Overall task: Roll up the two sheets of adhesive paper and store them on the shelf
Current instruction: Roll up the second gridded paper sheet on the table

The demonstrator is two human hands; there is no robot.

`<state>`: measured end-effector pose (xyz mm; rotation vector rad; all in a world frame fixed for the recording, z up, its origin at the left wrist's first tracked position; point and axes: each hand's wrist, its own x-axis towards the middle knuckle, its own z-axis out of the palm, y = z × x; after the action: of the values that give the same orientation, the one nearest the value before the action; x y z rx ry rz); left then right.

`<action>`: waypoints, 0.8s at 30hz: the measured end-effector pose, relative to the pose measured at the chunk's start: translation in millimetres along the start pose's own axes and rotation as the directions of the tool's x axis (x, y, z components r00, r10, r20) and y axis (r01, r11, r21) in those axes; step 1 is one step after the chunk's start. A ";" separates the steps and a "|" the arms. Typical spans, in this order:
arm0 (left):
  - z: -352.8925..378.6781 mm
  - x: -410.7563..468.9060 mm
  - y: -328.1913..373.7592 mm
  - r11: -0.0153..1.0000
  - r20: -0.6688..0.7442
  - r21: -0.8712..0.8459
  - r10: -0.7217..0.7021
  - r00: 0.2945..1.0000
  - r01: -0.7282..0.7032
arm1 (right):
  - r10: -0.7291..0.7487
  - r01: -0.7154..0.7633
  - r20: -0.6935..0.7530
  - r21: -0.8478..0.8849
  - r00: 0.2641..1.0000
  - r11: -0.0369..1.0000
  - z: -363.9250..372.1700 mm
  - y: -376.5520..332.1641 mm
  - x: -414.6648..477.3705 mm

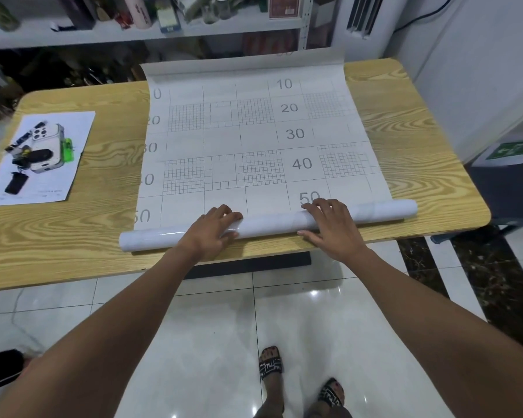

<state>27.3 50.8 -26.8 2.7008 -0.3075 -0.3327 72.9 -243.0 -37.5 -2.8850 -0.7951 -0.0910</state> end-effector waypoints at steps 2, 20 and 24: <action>-2.3 1.0 1.0 1.000 0.000 0.012 -0.008 1.000 0.008 | -0.007 0.007 0.001 -0.012 1.000 1.000 0.0 -0.8 -0.3; 2.9 -1.1 -2.5 0.982 -0.054 0.188 0.025 0.998 -0.014 | -0.038 0.037 -0.020 -0.038 0.999 0.999 8.0 -0.4 6.5; 5.4 -1.2 1.9 0.974 -0.072 0.228 0.024 0.997 -0.007 | -0.050 0.050 0.014 -0.022 0.999 0.998 8.3 -1.6 7.7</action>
<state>24.3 47.4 -30.6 2.9257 -0.3652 -0.2019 78.8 -236.5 -44.6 -2.8902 -0.8749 -0.0871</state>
